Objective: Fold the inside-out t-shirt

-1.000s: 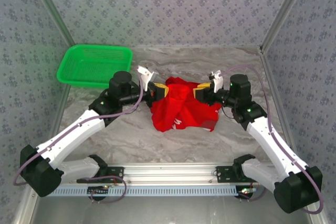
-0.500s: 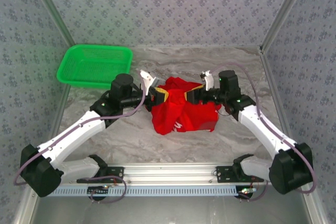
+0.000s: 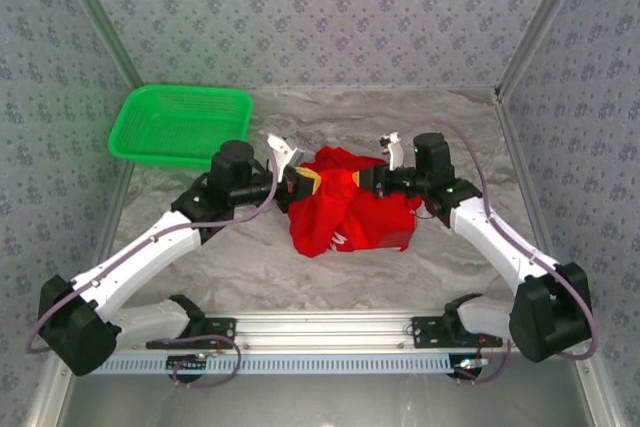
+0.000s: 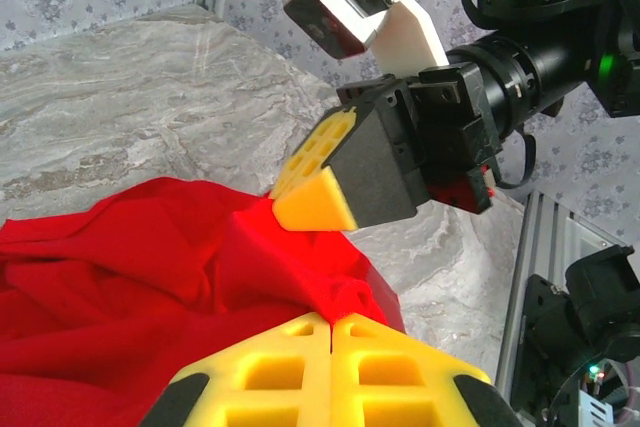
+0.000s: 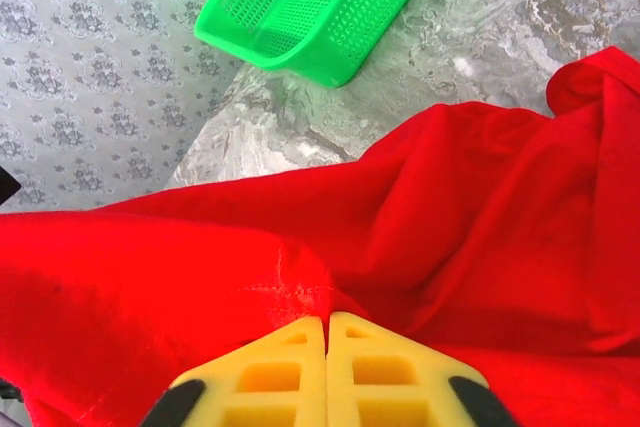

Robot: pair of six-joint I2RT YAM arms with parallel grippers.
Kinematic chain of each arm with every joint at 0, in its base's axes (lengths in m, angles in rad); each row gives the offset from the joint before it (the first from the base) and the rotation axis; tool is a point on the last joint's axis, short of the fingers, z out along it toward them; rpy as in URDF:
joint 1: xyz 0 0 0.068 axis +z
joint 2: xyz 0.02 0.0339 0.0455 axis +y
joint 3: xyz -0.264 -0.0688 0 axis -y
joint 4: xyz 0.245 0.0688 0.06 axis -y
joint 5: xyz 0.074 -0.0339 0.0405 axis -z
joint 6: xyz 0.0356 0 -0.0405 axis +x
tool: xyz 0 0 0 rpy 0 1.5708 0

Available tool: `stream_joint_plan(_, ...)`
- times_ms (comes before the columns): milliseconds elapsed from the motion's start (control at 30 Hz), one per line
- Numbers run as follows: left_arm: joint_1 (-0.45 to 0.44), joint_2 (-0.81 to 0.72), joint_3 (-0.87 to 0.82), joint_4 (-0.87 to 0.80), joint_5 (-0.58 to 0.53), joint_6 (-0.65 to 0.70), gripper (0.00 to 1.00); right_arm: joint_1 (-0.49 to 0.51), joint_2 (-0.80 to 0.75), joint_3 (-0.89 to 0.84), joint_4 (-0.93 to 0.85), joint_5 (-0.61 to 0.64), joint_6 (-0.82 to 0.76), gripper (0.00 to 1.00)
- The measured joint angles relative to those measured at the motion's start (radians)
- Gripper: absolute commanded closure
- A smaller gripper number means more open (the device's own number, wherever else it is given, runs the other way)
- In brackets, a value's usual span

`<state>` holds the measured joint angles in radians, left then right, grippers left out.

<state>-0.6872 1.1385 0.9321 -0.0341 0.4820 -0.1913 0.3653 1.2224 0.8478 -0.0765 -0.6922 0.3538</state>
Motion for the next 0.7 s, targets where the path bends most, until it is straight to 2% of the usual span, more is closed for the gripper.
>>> stream_joint_plan(233,0.0,0.008,-0.036,-0.008,-0.135,0.024,1.0,-0.025,-0.101,0.016,-0.061,-0.045,0.019,1.0)
stream_joint_plan(367,0.0,0.078,-0.041,-0.017,-0.198,0.03,1.0,-0.034,-0.16,0.023,0.042,-0.111,0.115,1.0)
stream_joint_plan(500,0.0,0.123,-0.041,-0.017,-0.203,0.029,1.0,-0.034,-0.164,0.02,0.155,-0.147,0.229,1.0)
stream_joint_plan(567,0.0,0.122,-0.041,-0.012,-0.203,0.029,0.91,-0.034,-0.164,0.019,0.185,-0.154,0.27,1.0)
stream_joint_plan(633,0.0,0.117,-0.043,-0.005,-0.202,0.028,0.76,-0.034,-0.164,0.019,0.203,-0.154,0.295,1.0)
stream_joint_plan(700,0.0,0.104,-0.055,0.003,-0.198,0.017,0.69,-0.034,-0.164,0.019,0.211,-0.154,0.312,1.0)
